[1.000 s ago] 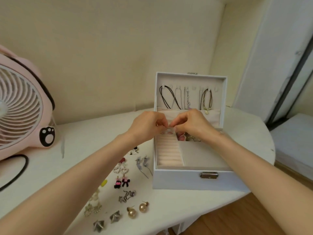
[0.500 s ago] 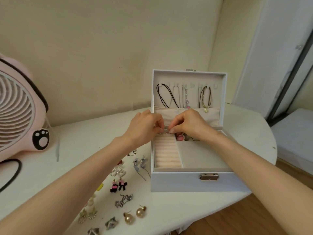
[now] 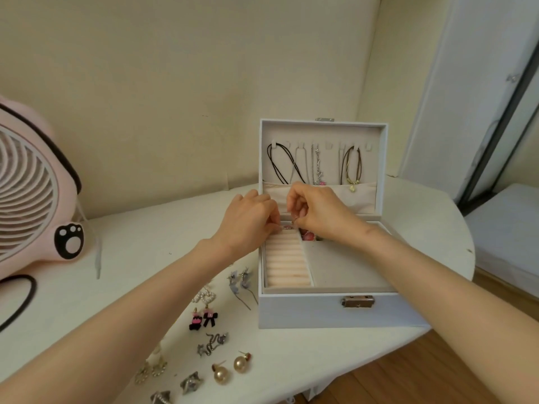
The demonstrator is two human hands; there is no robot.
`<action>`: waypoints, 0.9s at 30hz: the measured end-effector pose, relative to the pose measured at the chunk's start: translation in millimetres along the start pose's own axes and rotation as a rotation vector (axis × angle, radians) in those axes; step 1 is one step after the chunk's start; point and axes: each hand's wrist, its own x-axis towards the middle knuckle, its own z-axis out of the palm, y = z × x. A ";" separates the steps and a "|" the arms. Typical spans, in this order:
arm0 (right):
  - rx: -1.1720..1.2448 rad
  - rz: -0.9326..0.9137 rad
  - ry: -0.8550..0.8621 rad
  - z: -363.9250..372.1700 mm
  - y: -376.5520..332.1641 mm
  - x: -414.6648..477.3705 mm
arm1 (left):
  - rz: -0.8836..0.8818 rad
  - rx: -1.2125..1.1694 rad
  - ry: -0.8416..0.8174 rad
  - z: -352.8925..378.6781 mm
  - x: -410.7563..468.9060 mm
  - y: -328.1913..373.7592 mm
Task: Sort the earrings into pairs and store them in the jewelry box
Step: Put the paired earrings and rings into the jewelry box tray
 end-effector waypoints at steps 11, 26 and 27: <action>-0.107 -0.022 -0.068 -0.4 0.0 -2.9 | 0.037 0.057 -0.165 -12.7 -0.2 1.4; -0.248 -0.085 -0.159 -0.4 0.7 -0.5 | 0.043 0.091 -0.312 -24.7 -0.4 4.5; -0.295 -0.112 -0.163 1.1 1.4 0.2 | 0.039 0.080 -0.316 -25.1 0.0 4.4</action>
